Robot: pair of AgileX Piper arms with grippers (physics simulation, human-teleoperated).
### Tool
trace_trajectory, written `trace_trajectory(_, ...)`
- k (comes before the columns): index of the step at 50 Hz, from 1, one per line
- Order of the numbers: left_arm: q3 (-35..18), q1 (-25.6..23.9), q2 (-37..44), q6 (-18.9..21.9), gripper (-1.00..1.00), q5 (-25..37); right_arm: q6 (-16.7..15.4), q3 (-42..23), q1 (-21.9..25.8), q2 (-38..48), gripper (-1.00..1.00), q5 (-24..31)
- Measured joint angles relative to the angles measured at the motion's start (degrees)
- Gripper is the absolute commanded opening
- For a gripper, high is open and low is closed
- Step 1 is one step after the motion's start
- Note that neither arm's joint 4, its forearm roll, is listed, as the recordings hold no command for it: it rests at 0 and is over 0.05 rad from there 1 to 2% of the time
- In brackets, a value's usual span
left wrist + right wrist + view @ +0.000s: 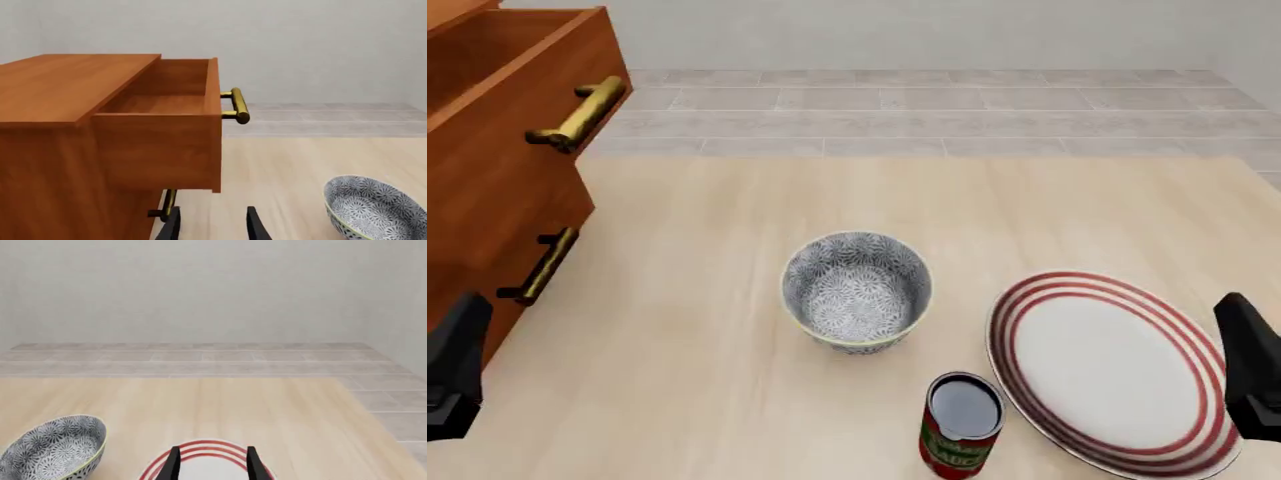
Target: Put the ketchup in the top drawer of the cabinet.
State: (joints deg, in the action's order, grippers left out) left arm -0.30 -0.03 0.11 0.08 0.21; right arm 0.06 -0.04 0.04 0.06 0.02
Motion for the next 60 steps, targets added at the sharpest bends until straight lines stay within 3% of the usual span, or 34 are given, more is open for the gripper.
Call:
trace_trajectory(12, -4.45, -6.36, -0.02, 2.46, 1.00, 5.71, 1.08, 0.02, 0.17, -0.03, 1.00, -0.10)
trace_trajectory(20, -8.63, -15.38, 2.18, 3.97, 1.00, 11.09, 1.53, 0.03, 0.35, -0.04, 1.00, -0.20)
trace_trajectory(27, -11.48, -24.51, 8.25, 5.04, 1.00, 11.20, 1.74, 0.03, 0.38, -0.05, 1.00, -0.24)
trace_trajectory(35, -12.37, -33.77, 19.74, 6.75, 1.00, 4.23, 1.96, 0.04, 0.53, -0.05, 1.00, -0.48)
trace_trajectory(46, -13.29, -44.74, 41.70, 8.21, 1.00, -11.67, 2.39, 0.04, 1.18, -0.05, 1.00, -0.46)
trace_trajectory(60, -16.00, -54.87, 62.59, 8.66, 1.00, -25.31, 2.33, 0.04, 1.89, -0.06, 1.00, -0.44)
